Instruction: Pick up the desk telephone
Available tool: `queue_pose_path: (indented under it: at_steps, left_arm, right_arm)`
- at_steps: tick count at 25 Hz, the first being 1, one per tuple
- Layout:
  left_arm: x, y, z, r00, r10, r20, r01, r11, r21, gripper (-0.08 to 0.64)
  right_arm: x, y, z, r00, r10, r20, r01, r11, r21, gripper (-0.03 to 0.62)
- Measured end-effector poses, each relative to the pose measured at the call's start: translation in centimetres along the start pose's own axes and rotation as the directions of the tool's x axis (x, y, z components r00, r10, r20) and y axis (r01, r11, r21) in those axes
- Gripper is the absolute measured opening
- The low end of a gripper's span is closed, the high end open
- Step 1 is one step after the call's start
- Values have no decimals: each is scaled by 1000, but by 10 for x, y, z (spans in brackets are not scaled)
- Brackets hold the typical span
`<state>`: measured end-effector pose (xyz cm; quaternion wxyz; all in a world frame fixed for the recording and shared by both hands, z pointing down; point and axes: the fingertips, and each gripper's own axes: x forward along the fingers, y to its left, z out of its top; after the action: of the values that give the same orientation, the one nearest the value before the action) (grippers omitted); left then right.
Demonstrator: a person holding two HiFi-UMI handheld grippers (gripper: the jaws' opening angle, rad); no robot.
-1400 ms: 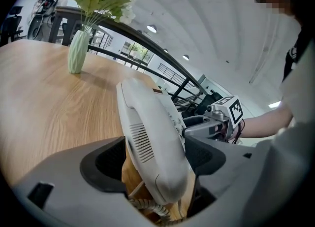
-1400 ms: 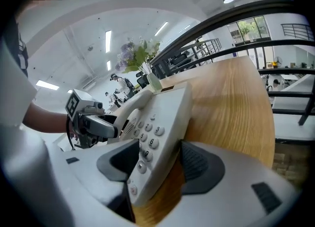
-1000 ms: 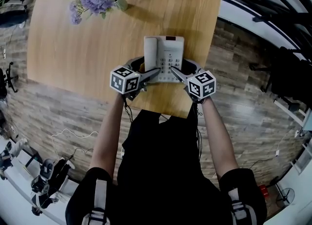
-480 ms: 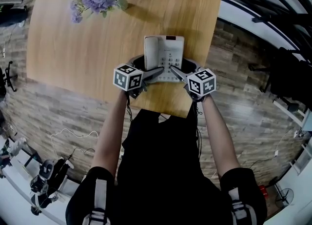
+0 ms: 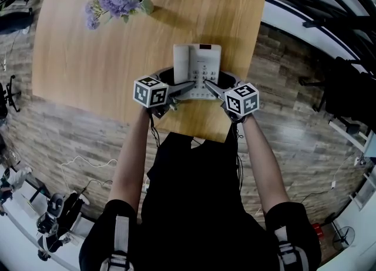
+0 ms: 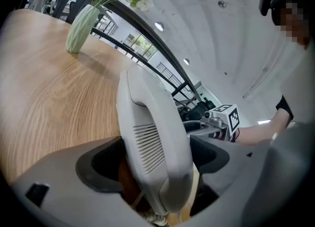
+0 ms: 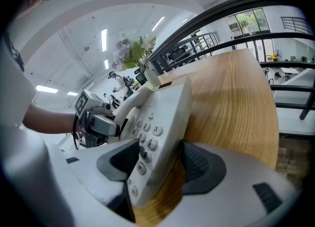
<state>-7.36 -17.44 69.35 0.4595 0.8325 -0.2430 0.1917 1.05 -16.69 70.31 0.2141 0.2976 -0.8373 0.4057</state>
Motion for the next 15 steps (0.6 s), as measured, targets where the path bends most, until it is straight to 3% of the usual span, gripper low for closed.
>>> queue_pose_path:
  at_steps: [6, 15]
  left_arm:
    - [1, -3, 1, 1000, -9, 5, 9, 1000, 1, 426]
    - [2, 2, 2, 999, 37, 11, -37, 999, 0, 426]
  right_arm:
    - [0, 0, 1, 1000, 0, 0, 0, 1000, -1, 270]
    - [0, -1, 0, 1000, -8, 4, 8, 1000, -10, 270]
